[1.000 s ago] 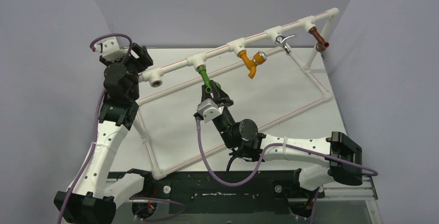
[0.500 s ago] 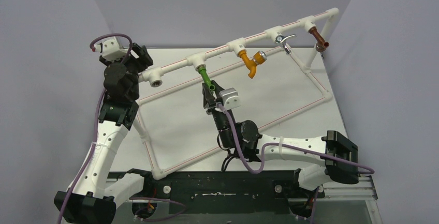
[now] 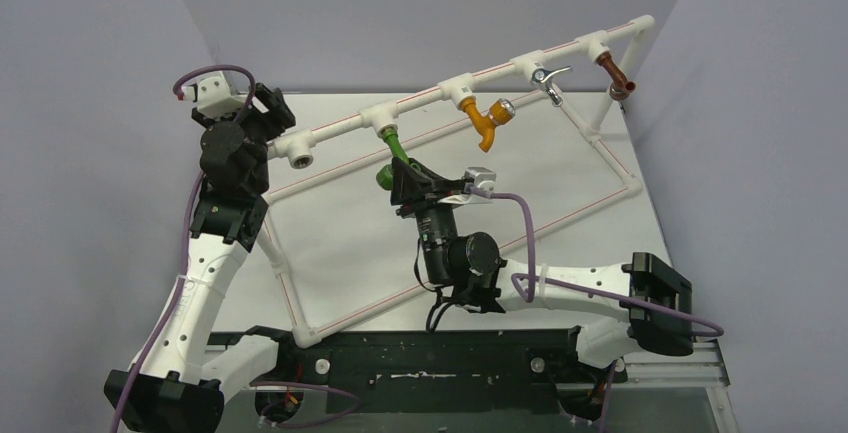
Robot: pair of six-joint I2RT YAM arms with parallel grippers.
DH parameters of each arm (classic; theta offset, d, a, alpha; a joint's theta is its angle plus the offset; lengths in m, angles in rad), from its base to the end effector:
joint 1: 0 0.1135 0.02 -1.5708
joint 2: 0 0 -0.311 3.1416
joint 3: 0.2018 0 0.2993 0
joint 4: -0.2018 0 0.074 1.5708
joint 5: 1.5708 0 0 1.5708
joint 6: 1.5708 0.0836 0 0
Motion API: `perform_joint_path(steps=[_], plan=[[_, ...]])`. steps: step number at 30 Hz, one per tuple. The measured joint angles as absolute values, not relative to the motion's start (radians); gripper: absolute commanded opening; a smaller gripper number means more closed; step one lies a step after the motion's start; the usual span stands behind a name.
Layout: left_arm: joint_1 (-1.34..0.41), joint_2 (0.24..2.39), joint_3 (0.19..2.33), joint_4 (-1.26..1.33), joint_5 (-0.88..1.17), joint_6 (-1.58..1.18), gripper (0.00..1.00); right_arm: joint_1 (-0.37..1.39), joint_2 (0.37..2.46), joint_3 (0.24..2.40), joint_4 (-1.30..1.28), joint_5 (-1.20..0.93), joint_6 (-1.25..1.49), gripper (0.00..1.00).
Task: Install the water faucets
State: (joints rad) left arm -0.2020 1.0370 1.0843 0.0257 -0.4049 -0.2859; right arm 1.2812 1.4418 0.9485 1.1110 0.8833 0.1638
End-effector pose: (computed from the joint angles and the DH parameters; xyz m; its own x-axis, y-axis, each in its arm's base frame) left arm 0.3027 -0.0284 0.4660 0.1251 -0.2902 -0.9488 -0.1722 0.9354 -0.3088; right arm 0.1676 0.3364 0.4095 0.0933 0.6756 -0.7313 -0.4495 0.6840 0.5745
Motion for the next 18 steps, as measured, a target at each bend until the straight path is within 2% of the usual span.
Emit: perform_joint_path(steps=[18], plan=[[-0.202, 1.034, 1.084, 0.023, -0.408, -0.286, 0.68, 1.266, 1.341, 0.997, 0.596, 0.972, 1.201, 0.00]])
